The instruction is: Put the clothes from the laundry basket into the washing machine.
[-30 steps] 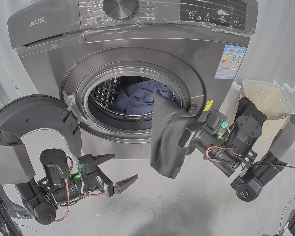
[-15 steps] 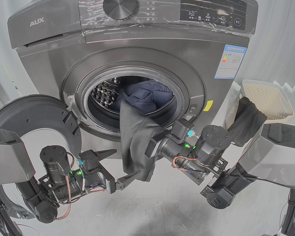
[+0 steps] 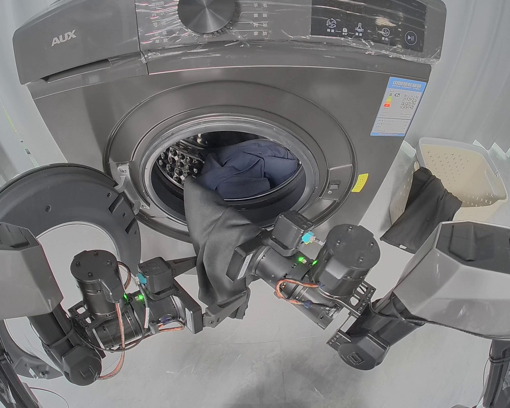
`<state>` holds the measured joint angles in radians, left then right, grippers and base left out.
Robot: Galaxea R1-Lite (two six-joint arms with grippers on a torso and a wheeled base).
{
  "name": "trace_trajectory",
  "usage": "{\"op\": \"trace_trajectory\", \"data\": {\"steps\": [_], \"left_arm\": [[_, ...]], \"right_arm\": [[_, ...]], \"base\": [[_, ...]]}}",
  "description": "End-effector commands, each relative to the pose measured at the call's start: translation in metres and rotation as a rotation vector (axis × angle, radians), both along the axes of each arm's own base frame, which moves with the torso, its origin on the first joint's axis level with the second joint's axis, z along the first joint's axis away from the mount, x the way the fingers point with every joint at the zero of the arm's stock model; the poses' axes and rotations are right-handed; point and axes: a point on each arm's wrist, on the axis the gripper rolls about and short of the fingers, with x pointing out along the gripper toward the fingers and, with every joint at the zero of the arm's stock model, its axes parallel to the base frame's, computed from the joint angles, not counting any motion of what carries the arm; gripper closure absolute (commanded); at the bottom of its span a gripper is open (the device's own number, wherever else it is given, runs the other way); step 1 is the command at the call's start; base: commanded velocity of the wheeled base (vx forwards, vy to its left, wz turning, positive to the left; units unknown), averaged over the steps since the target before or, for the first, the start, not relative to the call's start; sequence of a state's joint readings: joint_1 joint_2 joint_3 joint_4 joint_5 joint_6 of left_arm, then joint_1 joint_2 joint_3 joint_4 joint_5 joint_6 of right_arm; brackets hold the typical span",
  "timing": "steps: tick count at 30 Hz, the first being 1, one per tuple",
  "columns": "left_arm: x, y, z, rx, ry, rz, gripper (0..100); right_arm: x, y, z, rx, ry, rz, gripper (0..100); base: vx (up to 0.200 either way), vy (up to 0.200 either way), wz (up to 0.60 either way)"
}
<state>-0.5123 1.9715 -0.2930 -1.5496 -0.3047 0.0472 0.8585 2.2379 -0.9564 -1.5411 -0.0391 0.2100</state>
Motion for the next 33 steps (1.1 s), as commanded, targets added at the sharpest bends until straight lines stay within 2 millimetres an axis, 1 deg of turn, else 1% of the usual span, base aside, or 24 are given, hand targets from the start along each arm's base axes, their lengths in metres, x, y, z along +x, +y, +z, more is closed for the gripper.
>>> {"op": "trace_trajectory", "data": {"steps": [1, 5, 10, 12, 15, 19, 23, 27, 33], "left_arm": [[0.000, 0.000, -0.001, 0.002, 0.002, -0.001, 0], [0.000, 0.000, -0.001, 0.001, 0.003, -0.002, 0], [0.001, 0.000, -0.003, 0.006, 0.010, 0.001, 0], [0.004, 0.001, -0.003, 0.003, 0.004, 0.010, 0], [0.010, 0.000, 0.000, -0.009, -0.010, 0.026, 0], [0.019, 0.005, -0.002, -0.012, -0.012, 0.060, 0], [0.022, 0.007, -0.004, -0.011, -0.009, 0.071, 0], [0.023, 0.007, -0.005, -0.009, -0.003, 0.072, 0], [0.023, 0.006, -0.005, -0.012, 0.000, 0.070, 0]], "right_arm": [[-0.001, 0.007, -0.005, -0.001, 0.004, 0.013, 100], [-0.005, 0.011, -0.003, 0.005, -0.001, 0.025, 100], [-0.017, 0.016, 0.000, 0.014, 0.008, 0.027, 100], [-0.023, 0.018, 0.004, 0.028, 0.010, 0.018, 100], [-0.029, 0.016, 0.009, 0.034, 0.013, 0.019, 100], [-0.035, 0.009, 0.009, 0.024, 0.031, 0.023, 100], [-0.039, 0.008, 0.008, 0.023, 0.045, 0.032, 100], [-0.050, 0.011, 0.006, 0.009, 0.056, 0.059, 100], [-0.058, 0.018, 0.004, 0.010, 0.065, 0.087, 100]], "base": [[0.000, 0.000, 0.00], [0.000, 0.000, 0.00], [0.000, 0.000, 0.00], [0.000, 0.000, 0.00], [0.000, 0.000, 0.00], [0.000, 0.000, 0.00], [0.000, 0.000, 0.00], [0.000, 0.000, 0.00], [0.000, 0.000, 0.00]]}}
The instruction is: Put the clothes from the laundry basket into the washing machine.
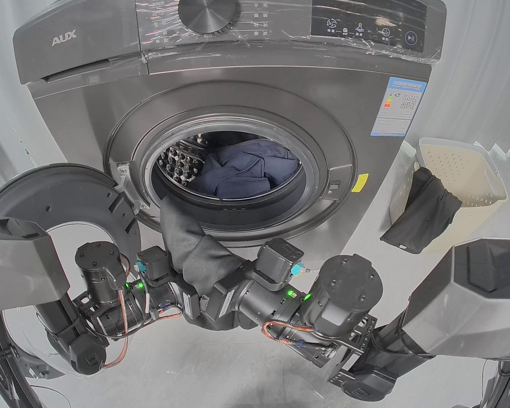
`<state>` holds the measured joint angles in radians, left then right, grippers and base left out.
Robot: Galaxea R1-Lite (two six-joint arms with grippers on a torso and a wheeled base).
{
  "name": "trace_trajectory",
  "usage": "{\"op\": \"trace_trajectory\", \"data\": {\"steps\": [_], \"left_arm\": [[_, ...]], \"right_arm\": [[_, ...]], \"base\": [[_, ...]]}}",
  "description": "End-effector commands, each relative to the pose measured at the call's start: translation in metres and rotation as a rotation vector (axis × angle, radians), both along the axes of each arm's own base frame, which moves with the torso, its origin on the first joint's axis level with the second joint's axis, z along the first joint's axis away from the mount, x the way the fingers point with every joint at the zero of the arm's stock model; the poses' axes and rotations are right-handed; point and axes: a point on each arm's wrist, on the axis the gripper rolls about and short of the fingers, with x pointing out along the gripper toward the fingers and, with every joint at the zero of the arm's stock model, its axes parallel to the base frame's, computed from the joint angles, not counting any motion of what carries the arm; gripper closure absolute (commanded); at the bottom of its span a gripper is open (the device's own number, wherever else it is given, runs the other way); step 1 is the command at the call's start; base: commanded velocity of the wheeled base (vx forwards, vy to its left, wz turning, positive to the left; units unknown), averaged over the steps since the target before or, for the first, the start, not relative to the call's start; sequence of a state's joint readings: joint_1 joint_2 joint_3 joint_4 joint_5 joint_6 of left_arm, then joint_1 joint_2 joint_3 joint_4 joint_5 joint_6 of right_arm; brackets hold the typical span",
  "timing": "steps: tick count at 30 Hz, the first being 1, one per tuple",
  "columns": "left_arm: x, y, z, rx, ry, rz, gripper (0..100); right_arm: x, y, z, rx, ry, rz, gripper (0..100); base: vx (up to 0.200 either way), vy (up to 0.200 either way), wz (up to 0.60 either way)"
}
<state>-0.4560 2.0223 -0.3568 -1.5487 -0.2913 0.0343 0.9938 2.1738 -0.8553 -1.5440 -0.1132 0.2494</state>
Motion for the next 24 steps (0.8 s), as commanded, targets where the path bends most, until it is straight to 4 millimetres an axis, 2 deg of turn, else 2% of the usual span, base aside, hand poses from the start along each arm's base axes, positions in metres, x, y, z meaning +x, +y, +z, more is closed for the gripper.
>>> {"op": "trace_trajectory", "data": {"steps": [1, 5, 6, 13, 18, 24], "left_arm": [[0.000, -0.001, -0.001, 0.000, 0.002, -0.001, 0], [0.001, 0.000, 0.000, -0.001, -0.001, 0.003, 0], [0.002, 0.000, 0.000, -0.003, -0.003, 0.003, 100], [0.010, -0.002, 0.006, -0.047, -0.010, 0.061, 100], [0.019, 0.003, 0.013, -0.069, -0.039, 0.104, 100], [0.026, 0.002, 0.025, -0.120, -0.070, 0.147, 100]], "right_arm": [[-0.005, 0.003, 0.000, 0.000, 0.003, 0.016, 100], [-0.004, 0.002, 0.000, 0.003, 0.003, 0.011, 100], [-0.004, 0.002, 0.000, 0.003, 0.004, 0.010, 100], [0.001, -0.002, 0.002, 0.021, 0.019, -0.035, 100], [0.022, -0.018, 0.002, 0.027, 0.026, -0.113, 100], [0.034, -0.037, -0.018, -0.039, 0.077, -0.181, 100]], "base": [[0.000, 0.000, 0.00], [0.000, 0.000, 0.00], [0.000, 0.000, 0.00], [0.000, 0.000, 0.00], [0.000, 0.000, 0.00], [0.000, 0.000, 0.00]]}}
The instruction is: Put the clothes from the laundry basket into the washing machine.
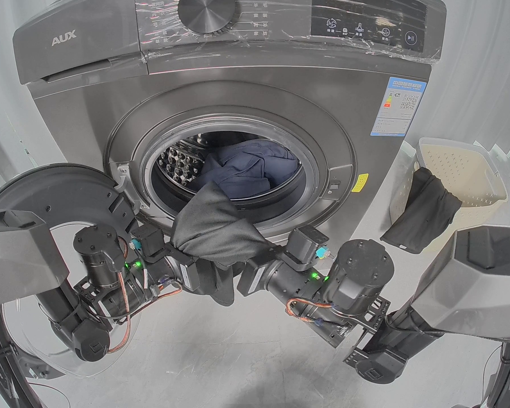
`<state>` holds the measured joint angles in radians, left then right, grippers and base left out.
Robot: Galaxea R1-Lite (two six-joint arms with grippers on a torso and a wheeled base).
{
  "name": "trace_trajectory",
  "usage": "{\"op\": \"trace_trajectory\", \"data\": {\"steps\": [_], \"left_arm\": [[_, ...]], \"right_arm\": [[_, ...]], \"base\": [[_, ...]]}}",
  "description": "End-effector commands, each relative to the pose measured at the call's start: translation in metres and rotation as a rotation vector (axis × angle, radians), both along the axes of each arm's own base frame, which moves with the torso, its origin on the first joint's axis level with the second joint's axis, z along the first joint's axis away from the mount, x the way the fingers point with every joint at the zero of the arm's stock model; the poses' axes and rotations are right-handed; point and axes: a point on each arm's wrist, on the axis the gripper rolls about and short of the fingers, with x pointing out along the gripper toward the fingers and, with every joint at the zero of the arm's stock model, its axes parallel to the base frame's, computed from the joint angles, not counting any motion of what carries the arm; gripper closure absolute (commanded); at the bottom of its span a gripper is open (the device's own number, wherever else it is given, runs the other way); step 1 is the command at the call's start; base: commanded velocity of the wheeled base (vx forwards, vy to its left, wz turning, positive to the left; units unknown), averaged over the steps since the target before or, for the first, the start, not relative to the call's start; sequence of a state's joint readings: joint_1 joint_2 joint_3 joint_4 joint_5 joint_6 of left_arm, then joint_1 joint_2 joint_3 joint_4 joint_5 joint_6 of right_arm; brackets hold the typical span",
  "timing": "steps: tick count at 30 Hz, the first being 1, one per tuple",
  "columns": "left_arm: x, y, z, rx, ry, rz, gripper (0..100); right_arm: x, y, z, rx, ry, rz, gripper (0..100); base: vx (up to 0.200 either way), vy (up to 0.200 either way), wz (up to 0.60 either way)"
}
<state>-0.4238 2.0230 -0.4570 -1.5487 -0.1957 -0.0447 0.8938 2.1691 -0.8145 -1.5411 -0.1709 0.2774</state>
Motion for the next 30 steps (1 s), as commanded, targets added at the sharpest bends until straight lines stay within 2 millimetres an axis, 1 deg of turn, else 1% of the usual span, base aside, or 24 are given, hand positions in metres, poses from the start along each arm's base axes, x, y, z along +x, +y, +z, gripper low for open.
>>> {"op": "trace_trajectory", "data": {"steps": [1, 8, 11, 16, 17, 20, 22, 23, 28, 30], "left_arm": [[0.003, 0.000, 0.009, -0.025, -0.033, 0.014, 100], [-0.001, -0.003, 0.017, -0.034, -0.054, 0.001, 100], [-0.003, -0.005, 0.018, -0.038, -0.057, -0.006, 100], [-0.003, -0.005, 0.017, -0.037, -0.054, -0.006, 100], [-0.003, -0.004, 0.017, -0.036, -0.053, -0.006, 100], [-0.004, -0.004, 0.017, -0.032, -0.052, -0.006, 100], [-0.009, -0.002, 0.017, -0.028, -0.047, -0.005, 100], [-0.013, -0.002, 0.019, -0.029, -0.048, -0.011, 100], [-0.016, -0.003, 0.022, -0.033, -0.055, -0.013, 100], [-0.015, -0.003, 0.020, -0.027, -0.054, -0.009, 100]], "right_arm": [[0.006, -0.011, -0.015, -0.047, 0.040, -0.034, 100], [0.013, -0.009, -0.042, -0.100, 0.085, -0.045, 100], [0.014, -0.008, -0.044, -0.104, 0.084, -0.045, 100], [0.013, -0.008, -0.038, -0.090, 0.073, -0.039, 100], [0.013, -0.009, -0.034, -0.079, 0.066, -0.039, 0], [0.004, -0.014, -0.019, -0.065, 0.047, -0.027, 0], [-0.007, -0.023, -0.011, -0.081, 0.040, -0.009, 0], [-0.016, -0.031, -0.004, -0.091, 0.032, 0.017, 0], [-0.058, -0.066, 0.001, -0.183, 0.039, 0.171, 0], [-0.069, -0.080, -0.001, -0.213, 0.052, 0.192, 0]], "base": [[0.000, 0.000, 0.00], [0.000, 0.000, 0.00], [0.000, 0.000, 0.00], [0.000, 0.000, 0.00], [0.000, 0.000, 0.00], [0.000, 0.000, 0.00], [0.000, 0.000, 0.00], [0.000, 0.000, 0.00], [0.000, 0.000, 0.00], [0.000, 0.000, 0.00]]}}
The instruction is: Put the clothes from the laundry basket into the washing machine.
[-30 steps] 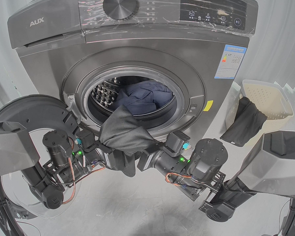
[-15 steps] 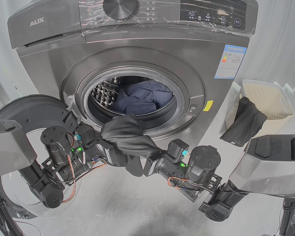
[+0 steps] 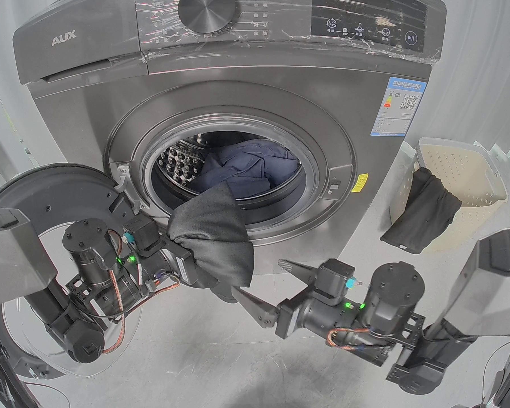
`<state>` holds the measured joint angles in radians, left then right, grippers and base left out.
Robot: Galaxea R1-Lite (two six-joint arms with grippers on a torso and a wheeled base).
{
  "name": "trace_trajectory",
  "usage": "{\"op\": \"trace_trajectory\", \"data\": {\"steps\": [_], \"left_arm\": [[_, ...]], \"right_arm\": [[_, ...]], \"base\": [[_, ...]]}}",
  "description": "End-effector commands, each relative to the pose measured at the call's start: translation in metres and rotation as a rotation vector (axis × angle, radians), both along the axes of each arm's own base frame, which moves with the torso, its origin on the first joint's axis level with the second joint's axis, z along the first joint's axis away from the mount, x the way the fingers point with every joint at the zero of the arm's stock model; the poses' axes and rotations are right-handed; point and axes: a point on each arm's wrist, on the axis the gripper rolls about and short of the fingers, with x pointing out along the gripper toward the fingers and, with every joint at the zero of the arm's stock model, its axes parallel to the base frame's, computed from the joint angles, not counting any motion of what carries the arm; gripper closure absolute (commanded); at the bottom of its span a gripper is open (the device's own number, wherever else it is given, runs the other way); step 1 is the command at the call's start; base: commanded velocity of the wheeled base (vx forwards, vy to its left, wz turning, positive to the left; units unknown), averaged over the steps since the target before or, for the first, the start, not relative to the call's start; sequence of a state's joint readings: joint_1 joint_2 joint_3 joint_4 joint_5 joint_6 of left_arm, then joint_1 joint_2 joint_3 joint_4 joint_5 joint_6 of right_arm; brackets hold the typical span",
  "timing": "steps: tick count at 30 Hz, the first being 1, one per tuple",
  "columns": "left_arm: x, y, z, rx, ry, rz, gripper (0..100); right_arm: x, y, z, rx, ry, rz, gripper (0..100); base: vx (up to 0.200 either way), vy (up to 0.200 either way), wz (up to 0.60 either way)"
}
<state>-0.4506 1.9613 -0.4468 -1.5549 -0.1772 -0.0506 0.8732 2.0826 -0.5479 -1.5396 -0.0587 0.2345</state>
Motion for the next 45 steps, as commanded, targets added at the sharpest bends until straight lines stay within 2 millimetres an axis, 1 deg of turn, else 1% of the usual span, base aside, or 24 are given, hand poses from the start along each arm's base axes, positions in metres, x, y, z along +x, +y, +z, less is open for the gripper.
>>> {"op": "trace_trajectory", "data": {"steps": [1, 2, 5, 7, 9, 12, 15, 20, 29, 38, 45], "left_arm": [[-0.005, 0.000, 0.002, 0.003, -0.004, -0.001, 100], [-0.005, 0.001, 0.001, 0.005, 0.001, 0.002, 100], [-0.005, 0.002, 0.002, 0.005, 0.001, 0.004, 100], [-0.006, 0.003, 0.002, 0.007, 0.001, 0.004, 100], [-0.006, 0.003, 0.003, 0.005, -0.003, 0.005, 100], [-0.007, 0.004, 0.004, 0.004, -0.004, 0.011, 100], [-0.007, 0.004, 0.004, 0.003, -0.006, 0.018, 100], [-0.009, 0.003, 0.001, 0.009, 0.009, 0.011, 100], [-0.011, 0.001, -0.003, 0.021, 0.017, 0.002, 100], [-0.016, -0.005, -0.005, 0.032, 0.026, -0.022, 100], [-0.017, -0.007, -0.008, 0.036, 0.034, -0.031, 100]], "right_arm": [[-0.042, -0.040, 0.020, -0.036, -0.013, 0.109, 0], [-0.046, -0.045, 0.016, -0.062, -0.002, 0.108, 0], [-0.046, -0.055, 0.008, -0.101, 0.024, 0.086, 0], [-0.037, -0.061, 0.001, -0.120, 0.046, 0.049, 0], [-0.024, -0.065, -0.009, -0.142, 0.072, 0.001, 0], [-0.013, -0.072, -0.012, -0.146, 0.079, -0.045, 0], [-0.008, -0.078, -0.014, -0.149, 0.086, -0.074, 0], [-0.008, -0.078, -0.013, -0.148, 0.085, -0.075, 0], [-0.008, -0.077, -0.017, -0.157, 0.093, -0.071, 0], [-0.009, -0.077, -0.017, -0.160, 0.097, -0.069, 0], [-0.010, -0.076, -0.017, -0.160, 0.096, -0.063, 0]], "base": [[0.000, 0.000, 0.00], [0.000, 0.000, 0.00], [0.000, 0.000, 0.00], [0.000, 0.000, 0.00], [0.000, 0.000, 0.00], [0.000, 0.000, 0.00], [0.000, 0.000, 0.00], [0.000, 0.000, 0.00], [0.200, 0.000, 0.00], [0.000, 0.000, 0.00], [0.200, 0.000, 0.00]]}}
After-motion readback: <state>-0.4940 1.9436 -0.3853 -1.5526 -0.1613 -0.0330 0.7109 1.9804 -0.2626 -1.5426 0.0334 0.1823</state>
